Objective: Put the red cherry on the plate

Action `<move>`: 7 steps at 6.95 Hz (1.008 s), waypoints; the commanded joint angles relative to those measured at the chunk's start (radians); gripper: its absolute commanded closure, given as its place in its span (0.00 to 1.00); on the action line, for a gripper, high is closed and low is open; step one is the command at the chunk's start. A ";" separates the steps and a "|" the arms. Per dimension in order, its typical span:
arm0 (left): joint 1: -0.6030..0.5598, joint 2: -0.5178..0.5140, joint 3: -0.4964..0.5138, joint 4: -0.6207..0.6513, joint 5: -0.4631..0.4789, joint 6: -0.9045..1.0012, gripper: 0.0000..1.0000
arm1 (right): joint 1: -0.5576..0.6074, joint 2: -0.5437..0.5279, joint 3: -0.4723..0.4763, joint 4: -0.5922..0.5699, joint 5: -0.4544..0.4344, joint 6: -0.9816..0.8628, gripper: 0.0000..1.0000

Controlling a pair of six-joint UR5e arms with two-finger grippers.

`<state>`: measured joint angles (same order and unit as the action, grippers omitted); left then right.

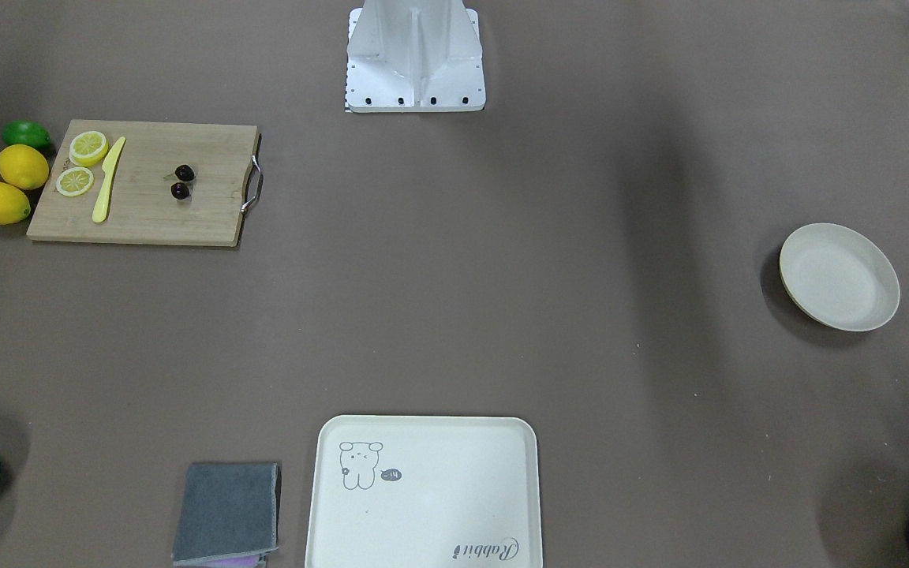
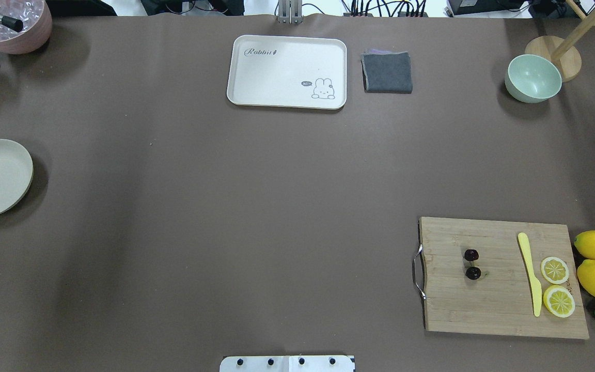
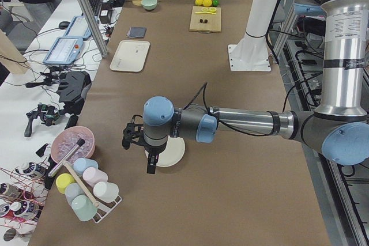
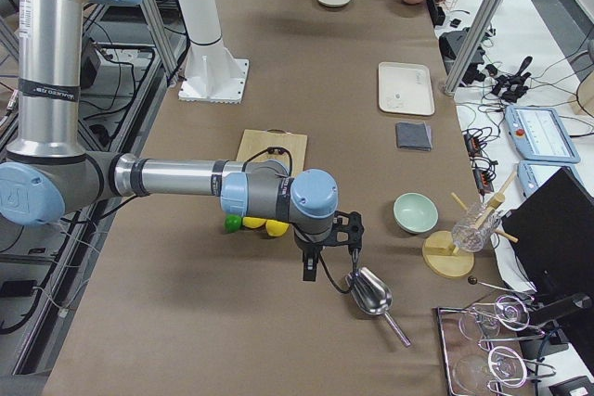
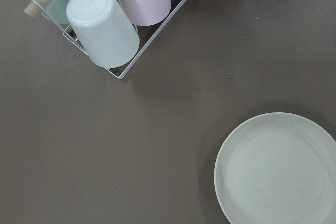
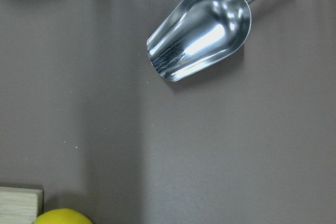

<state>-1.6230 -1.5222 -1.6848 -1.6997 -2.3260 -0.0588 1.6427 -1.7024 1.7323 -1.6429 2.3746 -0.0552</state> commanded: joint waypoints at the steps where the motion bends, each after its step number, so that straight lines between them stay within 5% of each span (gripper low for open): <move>1: 0.000 0.001 0.000 0.000 -0.001 0.000 0.02 | 0.000 -0.003 0.001 0.000 0.000 0.000 0.00; 7: 0.005 -0.004 -0.001 -0.012 0.011 0.010 0.02 | 0.002 -0.002 -0.004 0.002 0.003 0.000 0.00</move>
<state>-1.6195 -1.5252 -1.6778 -1.7051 -2.3194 -0.0515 1.6433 -1.7079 1.7288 -1.6415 2.3774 -0.0556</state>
